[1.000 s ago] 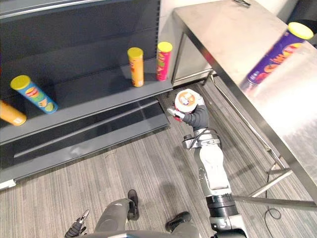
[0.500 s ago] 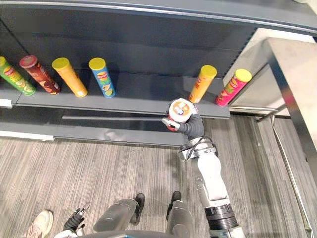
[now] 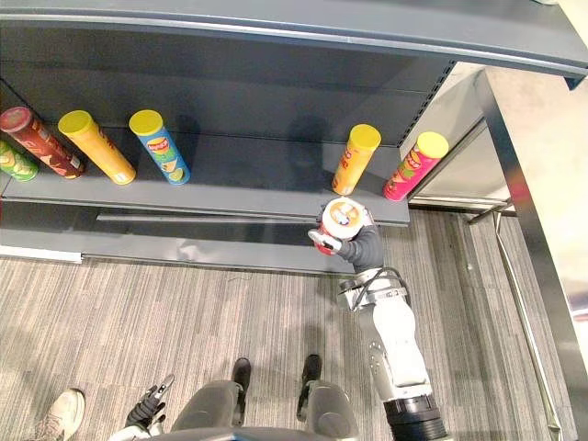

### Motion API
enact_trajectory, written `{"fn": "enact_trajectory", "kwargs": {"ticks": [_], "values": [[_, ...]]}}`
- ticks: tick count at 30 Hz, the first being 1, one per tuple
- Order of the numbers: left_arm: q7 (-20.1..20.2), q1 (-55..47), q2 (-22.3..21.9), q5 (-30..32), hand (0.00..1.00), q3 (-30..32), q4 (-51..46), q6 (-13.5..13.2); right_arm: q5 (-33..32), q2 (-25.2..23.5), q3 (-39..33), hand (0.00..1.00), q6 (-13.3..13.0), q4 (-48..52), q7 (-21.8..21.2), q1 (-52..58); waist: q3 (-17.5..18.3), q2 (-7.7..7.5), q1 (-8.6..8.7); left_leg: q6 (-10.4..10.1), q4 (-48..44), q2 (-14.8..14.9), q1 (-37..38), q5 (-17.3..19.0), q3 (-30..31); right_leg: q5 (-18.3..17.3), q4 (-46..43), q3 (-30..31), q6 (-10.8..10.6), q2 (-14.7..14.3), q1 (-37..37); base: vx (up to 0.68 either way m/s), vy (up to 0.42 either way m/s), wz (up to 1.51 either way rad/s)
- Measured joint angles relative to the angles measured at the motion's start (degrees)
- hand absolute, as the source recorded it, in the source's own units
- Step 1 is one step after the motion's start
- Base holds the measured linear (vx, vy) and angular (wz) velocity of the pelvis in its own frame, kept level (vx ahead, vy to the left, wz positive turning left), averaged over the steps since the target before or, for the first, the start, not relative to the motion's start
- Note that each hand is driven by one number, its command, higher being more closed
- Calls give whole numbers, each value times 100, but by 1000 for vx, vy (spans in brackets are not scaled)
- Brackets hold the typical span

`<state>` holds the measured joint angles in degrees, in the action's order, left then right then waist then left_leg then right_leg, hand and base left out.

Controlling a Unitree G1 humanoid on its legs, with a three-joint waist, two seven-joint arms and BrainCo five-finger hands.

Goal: Put the gum and the chips on the shelf.

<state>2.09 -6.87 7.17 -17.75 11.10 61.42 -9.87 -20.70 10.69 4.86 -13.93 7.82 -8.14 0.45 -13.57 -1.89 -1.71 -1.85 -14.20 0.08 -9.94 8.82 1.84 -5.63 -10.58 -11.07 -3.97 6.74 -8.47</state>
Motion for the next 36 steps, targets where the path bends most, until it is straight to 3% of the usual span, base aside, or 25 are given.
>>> {"fn": "enact_trajectory", "kwargs": {"ticks": [3, 6, 7, 11, 19, 30, 36], "values": [[6, 70, -19, 1, 0, -18, -53, -6, -7, -5, -107, 100, 0, -20, 15, 63, 16, -2, 27, -231, 103, -86, -5, -421, -462, -26, 107, -344, 39, 244, 236, -44, 10, 67], [-4, 110, -44, 5, 0, -81, -20, 2, -7, -13, -240, 100, 0, -65, 66, 53, 158, 219, 27, -73, 574, 92, 34, -356, -968, -26, 191, -613, 40, 148, 224, -69, -2, 42], [-9, 109, -21, 16, 0, -79, 7, 2, -2, -51, -221, 100, 20, -194, 103, 10, 152, 188, -13, 60, 731, 107, 103, -449, -1032, -19, 157, -597, 35, 132, 196, -40, 8, 3], [-66, -36, -24, 58, 0, -71, 21, 20, 5, -56, -175, 100, 122, -221, 135, -53, 244, 80, -16, 49, 1031, 76, 362, -574, -1207, 42, 193, -430, -30, 139, 242, -45, 10, -18], [-73, -18, -25, 137, 0, -62, 27, 52, 16, -43, 48, 100, 170, -354, 148, -193, 561, 58, -6, 89, 1841, 48, 649, -944, -1521, 471, 861, -166, -65, -12, 306, -15, 22, -21], [-151, -24, -26, 325, 0, 31, 32, 112, -9, -36, 653, 100, 273, -435, 125, -964, 726, 52, -22, 60, 1947, 99, 840, -951, -1588, 518, 1070, -104, -71, -102, 505, 38, -4, -4], [-187, -35, -33, 324, 0, 43, 239, 168, -242, 13, 899, 100, 275, -255, 92, -1664, 866, -32, -41, 59, 1949, 149, 830, -949, -1688, 596, 1199, 13, 7, -181, 504, -17, -21, -10]]}}
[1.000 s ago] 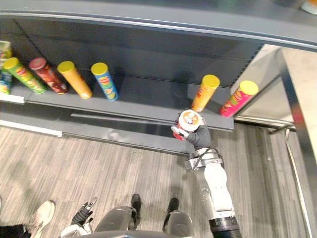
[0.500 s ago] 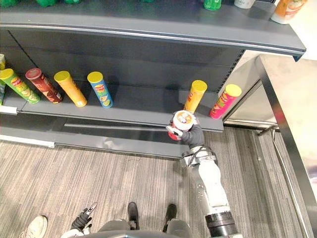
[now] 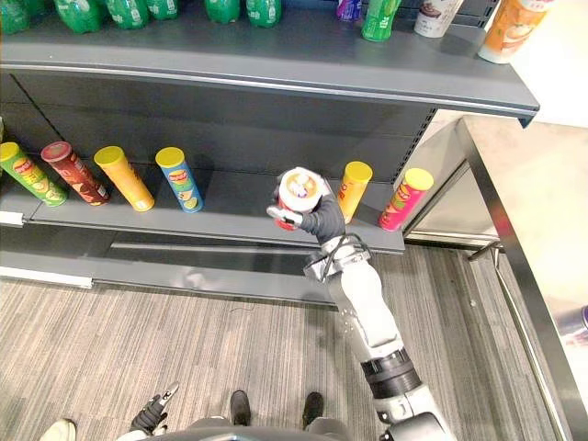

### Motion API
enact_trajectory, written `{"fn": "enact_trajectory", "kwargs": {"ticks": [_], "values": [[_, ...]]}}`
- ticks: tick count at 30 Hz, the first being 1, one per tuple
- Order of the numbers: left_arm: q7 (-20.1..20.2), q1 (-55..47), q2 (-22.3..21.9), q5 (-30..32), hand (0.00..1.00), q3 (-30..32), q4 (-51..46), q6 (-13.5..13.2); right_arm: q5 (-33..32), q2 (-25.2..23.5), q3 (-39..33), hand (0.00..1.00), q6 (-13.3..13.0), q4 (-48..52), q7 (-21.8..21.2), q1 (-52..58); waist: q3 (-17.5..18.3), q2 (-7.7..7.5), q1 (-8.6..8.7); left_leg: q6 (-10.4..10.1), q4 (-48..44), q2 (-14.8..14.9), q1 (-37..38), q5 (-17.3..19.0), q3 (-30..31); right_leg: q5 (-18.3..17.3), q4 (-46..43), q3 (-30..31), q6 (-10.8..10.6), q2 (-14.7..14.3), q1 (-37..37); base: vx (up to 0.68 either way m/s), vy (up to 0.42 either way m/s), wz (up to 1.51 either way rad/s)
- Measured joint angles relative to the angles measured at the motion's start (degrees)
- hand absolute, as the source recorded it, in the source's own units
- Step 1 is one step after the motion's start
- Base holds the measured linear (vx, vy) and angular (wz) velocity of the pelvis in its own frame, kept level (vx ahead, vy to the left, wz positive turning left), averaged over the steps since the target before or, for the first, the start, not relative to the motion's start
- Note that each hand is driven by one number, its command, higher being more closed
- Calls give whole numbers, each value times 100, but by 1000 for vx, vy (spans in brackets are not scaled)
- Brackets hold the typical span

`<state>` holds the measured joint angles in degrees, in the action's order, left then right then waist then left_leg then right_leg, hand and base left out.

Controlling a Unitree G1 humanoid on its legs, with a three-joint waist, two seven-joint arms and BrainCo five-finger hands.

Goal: Put the gum and the chips on the shelf.

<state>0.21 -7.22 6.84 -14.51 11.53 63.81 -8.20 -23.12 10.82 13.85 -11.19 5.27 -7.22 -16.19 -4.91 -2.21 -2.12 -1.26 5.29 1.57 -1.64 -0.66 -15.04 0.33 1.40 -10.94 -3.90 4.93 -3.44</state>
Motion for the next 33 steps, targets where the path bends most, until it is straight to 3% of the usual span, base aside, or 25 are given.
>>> {"fn": "enact_trajectory", "kwargs": {"ticks": [7, 25, 33], "values": [[-7, -20, -8, -17, 0, 0, -1, 3, -1, 408, -213, 100, -7, 6, 316, -1104, 55, -2, -6, 18, 8, 41, 9, -44, -20, 67, 63, 52, 45, -56, 15, -25, -15, -3], [-6, -161, 1, -61, 0, -3, -14, 92, -209, 1280, -1102, 100, 102, -2452, 1166, -3640, 72, -4, -43, -41, 49, 169, -3, -162, -15, 233, 265, 79, 174, -220, 77, -4, -3, -1], [-5, -142, 0, -98, 0, -8, -14, 92, -192, 1322, -1136, 100, 192, -3243, 1207, -4202, 70, 0, -63, -62, 54, 211, -31, -205, 20, 250, 295, 61, 188, -268, 73, 0, 0, 0]]}}
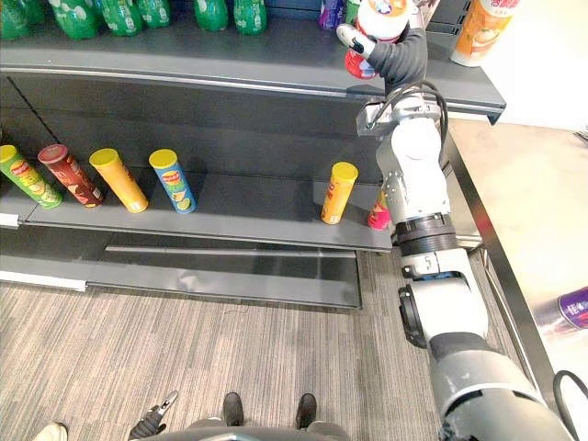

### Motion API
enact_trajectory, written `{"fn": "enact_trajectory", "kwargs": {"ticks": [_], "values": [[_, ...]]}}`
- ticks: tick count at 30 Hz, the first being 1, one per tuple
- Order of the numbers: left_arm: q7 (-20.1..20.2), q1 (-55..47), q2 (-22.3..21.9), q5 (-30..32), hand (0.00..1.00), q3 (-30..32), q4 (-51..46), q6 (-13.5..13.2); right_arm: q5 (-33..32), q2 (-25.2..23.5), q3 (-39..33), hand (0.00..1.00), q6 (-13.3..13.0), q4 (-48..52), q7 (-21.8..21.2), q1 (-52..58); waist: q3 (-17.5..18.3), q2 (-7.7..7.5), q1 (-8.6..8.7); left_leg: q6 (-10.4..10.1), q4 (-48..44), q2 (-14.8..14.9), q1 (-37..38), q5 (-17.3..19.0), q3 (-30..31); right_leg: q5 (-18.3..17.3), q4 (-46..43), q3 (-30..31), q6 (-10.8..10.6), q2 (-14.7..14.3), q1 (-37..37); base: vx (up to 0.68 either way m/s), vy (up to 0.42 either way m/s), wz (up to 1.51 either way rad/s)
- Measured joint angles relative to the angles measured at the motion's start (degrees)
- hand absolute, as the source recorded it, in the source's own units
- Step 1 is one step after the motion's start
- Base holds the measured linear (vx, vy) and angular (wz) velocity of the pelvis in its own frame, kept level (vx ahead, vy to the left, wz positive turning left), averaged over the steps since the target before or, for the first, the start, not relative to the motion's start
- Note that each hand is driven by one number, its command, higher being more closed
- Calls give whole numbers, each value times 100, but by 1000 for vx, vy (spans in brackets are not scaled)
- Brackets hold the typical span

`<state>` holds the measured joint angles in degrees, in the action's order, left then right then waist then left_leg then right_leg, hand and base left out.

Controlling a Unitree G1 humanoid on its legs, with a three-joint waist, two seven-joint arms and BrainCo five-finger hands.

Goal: Put the gum and the chips on the shelf.

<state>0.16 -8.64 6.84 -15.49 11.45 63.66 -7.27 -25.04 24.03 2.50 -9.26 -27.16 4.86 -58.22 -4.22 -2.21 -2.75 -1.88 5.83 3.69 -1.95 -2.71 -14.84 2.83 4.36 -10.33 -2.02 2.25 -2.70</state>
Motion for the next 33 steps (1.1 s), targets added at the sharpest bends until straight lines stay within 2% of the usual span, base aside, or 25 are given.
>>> {"fn": "enact_trajectory", "kwargs": {"ticks": [5, 12, 15, 33], "values": [[-1, 58, -2, -3, 0, -27, 0, -1, 13, 0, -227, 100, 122, -572, 87, -326, -8, 9, -69, -5, 2, 4, -98, -30, 43, 53, 84, -31, 25, -14, -38, 8, 0, 3], [-12, 147, -26, -5, 0, -29, -38, -2, 23, -1, -366, 100, 152, -991, 120, -628, -46, 24, -161, -5, 2, 5, -214, -49, 86, 64, 119, -76, 30, -22, -118, 20, 3, 2], [-20, 285, -34, -6, 0, -28, -60, -11, 26, -2, -446, 100, 158, -1219, 162, -894, -198, 30, -201, -6, 2, 5, -225, -57, 109, 64, 121, -97, 30, -24, -118, 18, 7, 4], [-180, 449, -49, -24, 0, 1, -218, -23, 38, -36, -452, 100, 150, -1421, 217, -1525, -556, -19, -244, -1, 1, 2, -377, -82, 189, 63, 142, -211, 30, -22, -210, 16, 5, 2]]}}
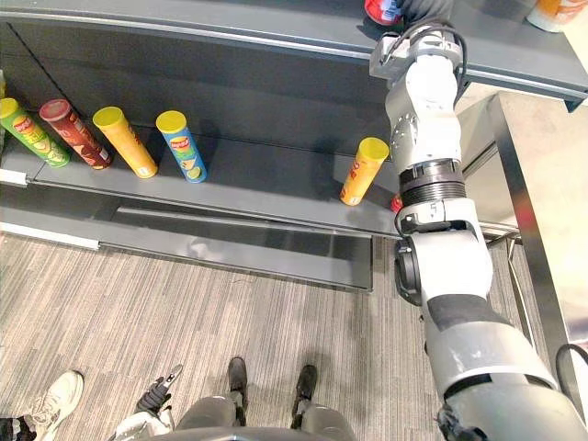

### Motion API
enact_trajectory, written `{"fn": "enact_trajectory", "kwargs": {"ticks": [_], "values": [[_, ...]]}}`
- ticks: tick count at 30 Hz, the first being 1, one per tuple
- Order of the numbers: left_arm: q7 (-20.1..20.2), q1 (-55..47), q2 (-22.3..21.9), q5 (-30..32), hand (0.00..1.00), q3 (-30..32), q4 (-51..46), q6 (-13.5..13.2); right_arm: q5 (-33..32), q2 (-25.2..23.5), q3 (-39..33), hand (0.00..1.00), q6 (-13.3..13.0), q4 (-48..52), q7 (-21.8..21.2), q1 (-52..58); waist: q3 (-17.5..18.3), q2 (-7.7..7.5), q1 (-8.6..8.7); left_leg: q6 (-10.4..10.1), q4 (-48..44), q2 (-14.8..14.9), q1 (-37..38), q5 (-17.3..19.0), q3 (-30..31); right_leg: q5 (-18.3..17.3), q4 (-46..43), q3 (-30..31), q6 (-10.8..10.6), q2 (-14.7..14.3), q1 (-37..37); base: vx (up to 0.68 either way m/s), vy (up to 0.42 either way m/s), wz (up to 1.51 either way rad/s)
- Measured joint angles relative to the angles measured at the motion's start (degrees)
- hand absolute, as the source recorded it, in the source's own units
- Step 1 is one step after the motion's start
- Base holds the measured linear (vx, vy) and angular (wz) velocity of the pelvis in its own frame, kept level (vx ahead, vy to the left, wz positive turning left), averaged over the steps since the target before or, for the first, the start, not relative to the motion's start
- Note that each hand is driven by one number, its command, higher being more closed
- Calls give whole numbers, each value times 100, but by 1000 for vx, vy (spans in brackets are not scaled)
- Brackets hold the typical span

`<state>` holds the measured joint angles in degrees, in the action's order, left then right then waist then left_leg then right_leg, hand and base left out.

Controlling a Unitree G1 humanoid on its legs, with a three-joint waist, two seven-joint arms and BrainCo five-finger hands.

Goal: Put the gum and the chips on the shelf.

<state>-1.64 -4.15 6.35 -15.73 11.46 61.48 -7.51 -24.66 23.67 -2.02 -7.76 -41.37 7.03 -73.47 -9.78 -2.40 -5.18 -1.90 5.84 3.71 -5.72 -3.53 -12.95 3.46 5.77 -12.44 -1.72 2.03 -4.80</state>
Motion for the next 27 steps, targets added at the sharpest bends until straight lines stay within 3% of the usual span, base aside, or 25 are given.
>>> {"fn": "enact_trajectory", "kwargs": {"ticks": [19, 20, 27], "values": [[-44, 47, 15, -178, 0, 14, -8, -71, 207, -57, 37, 100, -2, -13, -139, -21, -114, -133, 10, 0, 0, 13, 84, -5, -82, 0, -47, 75, 0, -5, 15, 3, 2, -2], [-43, 48, 15, -178, 0, 14, -9, -71, 207, -70, 56, 0, -1, -12, -191, -7, -114, -133, 10, 0, 1, 15, 95, -5, -97, 0, -59, 96, 0, -5, 14, 0, 0, -6], [-35, 45, 42, -188, 0, 14, -7, -70, 207, -80, 272, 0, -23, 40, -322, 174, -112, -192, 10, 0, 4, 25, 160, -5, -187, 0, -111, 196, 0, -6, 16, 0, 11, -7]]}}
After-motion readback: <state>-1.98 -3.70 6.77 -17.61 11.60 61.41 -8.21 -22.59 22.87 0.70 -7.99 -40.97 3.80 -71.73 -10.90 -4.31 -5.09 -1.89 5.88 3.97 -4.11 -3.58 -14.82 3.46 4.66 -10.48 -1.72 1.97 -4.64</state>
